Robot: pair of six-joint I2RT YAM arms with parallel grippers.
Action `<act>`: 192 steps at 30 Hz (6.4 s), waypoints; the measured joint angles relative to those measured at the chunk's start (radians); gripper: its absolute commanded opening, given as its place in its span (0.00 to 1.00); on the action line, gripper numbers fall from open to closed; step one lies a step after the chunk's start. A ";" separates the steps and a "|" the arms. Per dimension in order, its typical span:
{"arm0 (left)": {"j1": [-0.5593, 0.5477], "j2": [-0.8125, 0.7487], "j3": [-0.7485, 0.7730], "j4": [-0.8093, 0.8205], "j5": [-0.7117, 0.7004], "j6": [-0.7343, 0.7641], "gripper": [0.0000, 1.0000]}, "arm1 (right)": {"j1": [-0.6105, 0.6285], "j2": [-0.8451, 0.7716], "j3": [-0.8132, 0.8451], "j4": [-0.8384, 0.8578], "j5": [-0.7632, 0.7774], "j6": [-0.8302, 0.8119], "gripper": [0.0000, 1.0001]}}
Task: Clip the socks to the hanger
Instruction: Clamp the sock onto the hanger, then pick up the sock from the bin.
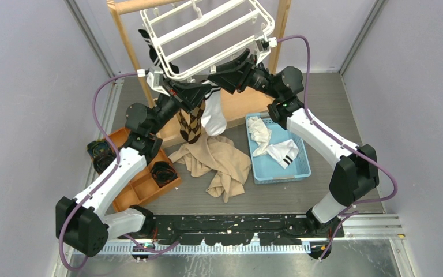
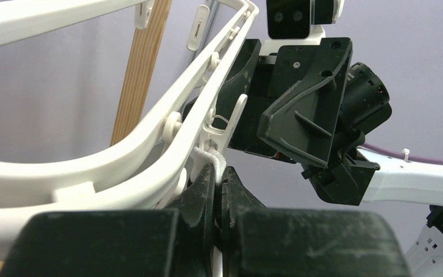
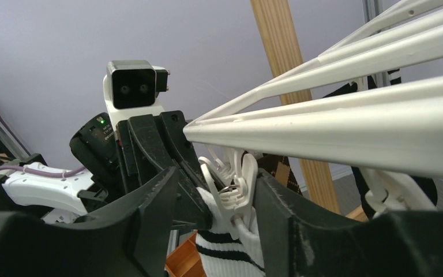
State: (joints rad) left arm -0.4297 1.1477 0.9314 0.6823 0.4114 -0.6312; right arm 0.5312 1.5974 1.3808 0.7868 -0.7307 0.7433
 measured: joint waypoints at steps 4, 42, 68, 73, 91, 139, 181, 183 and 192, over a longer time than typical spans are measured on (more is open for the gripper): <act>0.000 0.000 0.000 -0.003 0.000 -0.003 0.00 | 0.001 -0.006 -0.010 -0.010 -0.003 -0.013 0.69; 0.000 -0.284 0.002 -0.443 -0.159 0.179 0.49 | -0.189 -0.713 -0.543 -0.721 0.145 -0.410 0.92; 0.000 -0.726 -0.323 -0.690 -0.195 -0.002 0.72 | -0.144 -0.320 -0.338 -1.536 0.715 -0.883 0.90; 0.000 -0.781 -0.363 -0.735 -0.214 -0.024 0.72 | -0.107 -0.189 -0.306 -1.568 0.798 -0.961 0.91; 0.000 -0.808 -0.392 -0.767 -0.239 -0.042 0.72 | -0.110 0.070 -0.219 -1.546 0.943 -1.054 0.90; 0.000 -0.739 -0.431 -0.586 -0.142 -0.139 0.66 | -0.184 -0.165 -0.296 -1.433 0.611 -0.854 0.07; 0.000 -0.706 -0.494 -0.492 -0.121 -0.256 0.65 | -0.185 0.039 -0.445 -1.117 0.839 -1.108 0.07; 0.000 -0.706 -0.495 -0.491 -0.118 -0.256 0.65 | -0.185 0.033 -0.448 -1.117 0.838 -1.105 0.01; 0.000 -0.695 -0.511 -0.385 -0.050 -0.259 0.66 | -0.185 -0.208 -0.438 -1.213 0.816 -1.003 0.01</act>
State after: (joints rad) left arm -0.4297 0.4526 0.4202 0.2974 0.3618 -0.8902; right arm 0.3466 1.3891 0.9424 -0.4263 0.0856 -0.2592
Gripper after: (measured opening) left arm 0.653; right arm 0.091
